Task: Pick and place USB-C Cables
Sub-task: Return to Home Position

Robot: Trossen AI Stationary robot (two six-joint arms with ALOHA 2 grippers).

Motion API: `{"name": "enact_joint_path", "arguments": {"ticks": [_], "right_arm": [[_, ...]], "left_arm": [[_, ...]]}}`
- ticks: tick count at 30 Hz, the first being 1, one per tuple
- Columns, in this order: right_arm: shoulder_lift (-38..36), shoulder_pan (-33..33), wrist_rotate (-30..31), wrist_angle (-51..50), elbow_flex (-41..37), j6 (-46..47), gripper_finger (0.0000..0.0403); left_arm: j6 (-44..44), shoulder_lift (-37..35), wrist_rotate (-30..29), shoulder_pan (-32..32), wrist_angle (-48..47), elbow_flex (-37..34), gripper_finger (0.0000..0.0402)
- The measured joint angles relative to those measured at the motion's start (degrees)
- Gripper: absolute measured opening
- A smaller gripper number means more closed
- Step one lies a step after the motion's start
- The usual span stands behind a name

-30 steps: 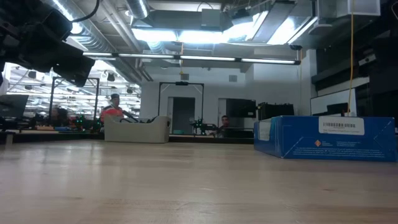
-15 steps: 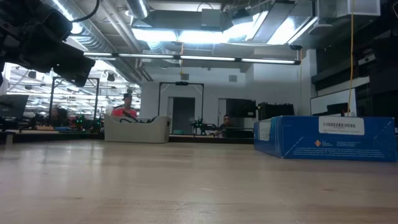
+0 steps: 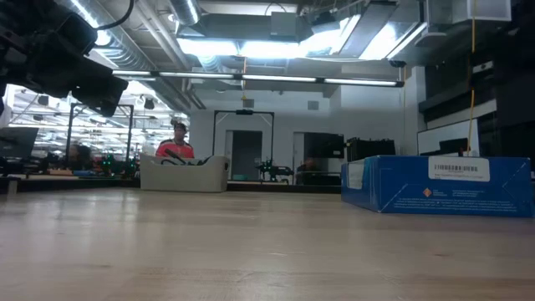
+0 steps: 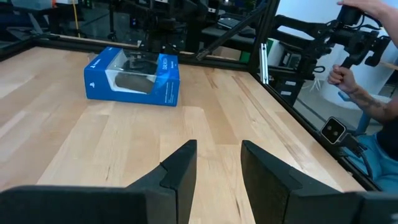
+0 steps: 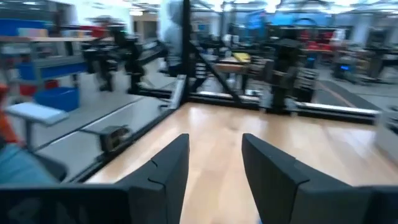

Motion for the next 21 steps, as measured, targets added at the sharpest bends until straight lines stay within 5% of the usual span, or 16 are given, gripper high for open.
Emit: {"name": "enact_joint_path", "arguments": {"ticks": [9, 21], "right_arm": [[-0.09, -12.80, -1.09, -0.04, 0.00, 2.42, 0.0153], [0.46, -14.09, -1.51, -0.20, 0.00, 7.47, 0.0153]], "left_arm": [[0.00, 0.00, 0.01, 0.00, 0.01, 0.00, 0.0118], [0.00, 0.01, 0.02, 0.00, 0.01, 0.00, 0.0118]]}}
